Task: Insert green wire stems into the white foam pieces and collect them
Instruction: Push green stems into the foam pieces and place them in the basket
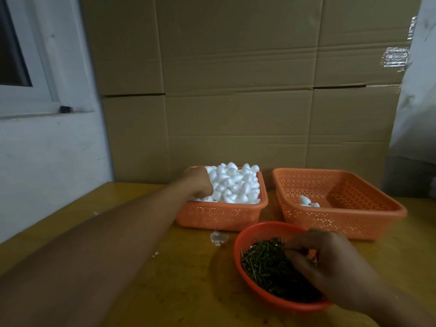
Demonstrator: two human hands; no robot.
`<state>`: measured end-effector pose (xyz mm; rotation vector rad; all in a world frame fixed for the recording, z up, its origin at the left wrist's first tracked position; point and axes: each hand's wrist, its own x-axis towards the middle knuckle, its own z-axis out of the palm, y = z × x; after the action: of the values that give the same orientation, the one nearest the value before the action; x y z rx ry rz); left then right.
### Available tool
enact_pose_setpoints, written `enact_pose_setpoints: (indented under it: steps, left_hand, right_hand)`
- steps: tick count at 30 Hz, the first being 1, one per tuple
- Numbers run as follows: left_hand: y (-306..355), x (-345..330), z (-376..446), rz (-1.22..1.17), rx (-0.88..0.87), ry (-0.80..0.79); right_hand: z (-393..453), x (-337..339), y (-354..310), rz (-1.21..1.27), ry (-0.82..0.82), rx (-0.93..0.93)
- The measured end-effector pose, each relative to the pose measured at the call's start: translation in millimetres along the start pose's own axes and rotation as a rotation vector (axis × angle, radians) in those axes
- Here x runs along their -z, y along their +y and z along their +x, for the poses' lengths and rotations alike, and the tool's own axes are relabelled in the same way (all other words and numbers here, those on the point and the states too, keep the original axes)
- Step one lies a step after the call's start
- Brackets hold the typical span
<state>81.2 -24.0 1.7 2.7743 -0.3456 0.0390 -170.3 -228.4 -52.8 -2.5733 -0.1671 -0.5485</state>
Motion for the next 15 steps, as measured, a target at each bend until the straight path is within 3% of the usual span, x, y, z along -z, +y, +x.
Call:
enact_pose_setpoints:
  steps: [15]
  left_hand:
    - [12.5,-3.9,-54.6,-0.229,-0.224,0.324]
  right_hand:
    - [-0.3,-0.4,-0.1,-0.012,0.001,-0.006]
